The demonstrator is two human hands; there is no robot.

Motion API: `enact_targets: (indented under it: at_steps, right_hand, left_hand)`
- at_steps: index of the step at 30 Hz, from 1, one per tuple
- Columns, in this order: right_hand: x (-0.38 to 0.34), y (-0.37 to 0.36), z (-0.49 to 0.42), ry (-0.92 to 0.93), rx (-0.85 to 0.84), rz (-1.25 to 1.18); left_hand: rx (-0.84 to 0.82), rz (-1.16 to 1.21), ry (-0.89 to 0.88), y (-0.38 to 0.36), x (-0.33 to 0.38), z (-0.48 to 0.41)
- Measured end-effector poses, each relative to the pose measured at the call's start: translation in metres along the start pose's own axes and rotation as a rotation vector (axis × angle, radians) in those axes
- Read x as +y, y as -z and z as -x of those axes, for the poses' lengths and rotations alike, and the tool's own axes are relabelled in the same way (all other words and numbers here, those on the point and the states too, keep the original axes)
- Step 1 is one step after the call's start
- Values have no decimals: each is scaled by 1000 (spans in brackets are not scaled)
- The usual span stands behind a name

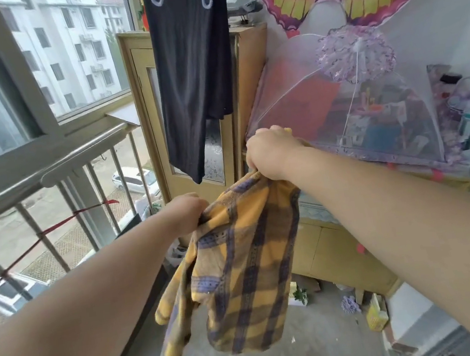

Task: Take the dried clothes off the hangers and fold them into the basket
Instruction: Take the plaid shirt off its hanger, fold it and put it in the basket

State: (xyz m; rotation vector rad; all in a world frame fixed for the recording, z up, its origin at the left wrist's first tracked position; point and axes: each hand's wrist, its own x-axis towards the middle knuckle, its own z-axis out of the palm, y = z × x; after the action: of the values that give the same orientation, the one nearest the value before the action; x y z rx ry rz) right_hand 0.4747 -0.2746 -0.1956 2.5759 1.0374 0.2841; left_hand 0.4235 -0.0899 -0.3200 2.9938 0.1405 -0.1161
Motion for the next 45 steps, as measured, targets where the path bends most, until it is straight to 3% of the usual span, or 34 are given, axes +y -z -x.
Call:
enact_targets:
  at_steps: [6,10,14,16,18,20,25,28,30,33,36,39,42,45]
  right_hand:
    - [-9,20,-8,140,107,69]
    - [-23,25,-15,195,214,106]
    - [-32,33,-14,131,263,45]
    - [-32,39,-13,101,292,17]
    - [-31,45,-13,74,310,-1]
    - [-32,49,-14,59,322,-3]
    - [-37,50,-21,12,296,12]
    - [-35,50,-22,4,301,20]
    - [-35,48,-23,5,318,32]
    - [-37,43,-27,-11,372,14]
    - [-34,32,-35,-30,414,-19]
    - [-23,12,-40,-97,429,-217]
    - [-16,-19,-32,-234,304,-409]
    - [-18,-62,-10,-362,-3,-771]
  left_hand:
    - [34,299,34,-12,9,0]
    - [23,773,207,-35,14,-3]
    - [-80,1550,371,-61,16,4]
    - [-94,1700,398,-71,10,9]
    - [36,1716,461,-79,8,14]
    - [41,1722,533,-88,5,19]
    - [-429,1799,263,-80,15,40]
    - [-595,1657,-6,-67,20,47]
    - [-601,1490,-120,-62,23,44]
    - [-434,1315,29,-51,34,37]
    - [-328,1483,212,-52,33,37]
    - [-310,1653,325,-56,22,41]
    - [-277,1711,367,-58,5,43]
    - [-257,1719,384,-58,-3,47]
